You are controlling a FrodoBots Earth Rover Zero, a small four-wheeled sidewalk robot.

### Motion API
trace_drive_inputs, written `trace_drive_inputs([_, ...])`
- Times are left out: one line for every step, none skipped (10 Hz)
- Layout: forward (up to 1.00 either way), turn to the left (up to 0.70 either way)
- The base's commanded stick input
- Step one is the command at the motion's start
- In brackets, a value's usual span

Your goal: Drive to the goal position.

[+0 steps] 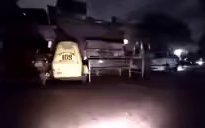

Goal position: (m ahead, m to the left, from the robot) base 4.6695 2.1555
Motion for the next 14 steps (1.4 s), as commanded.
trace_drive_inputs([0.5,-0.01])
trace_drive_inputs([0.5,0.0])
trace_drive_inputs([0.5,-0.26])
trace_drive_inputs([0.5,-0.27])
trace_drive_inputs([0.5,-0.27])
trace_drive_inputs([0.5,-0.27])
trace_drive_inputs([0.5,-0.21])
trace_drive_inputs([0.5,0.0])
trace_drive_inputs([0.5,0.0])
trace_drive_inputs([0.5,0.0])
trace_drive_inputs([0.5,0.0])
trace_drive_inputs([0.5,-0.15])
trace_drive_inputs([0.5,-0.27])
trace_drive_inputs([0.5,-0.08])
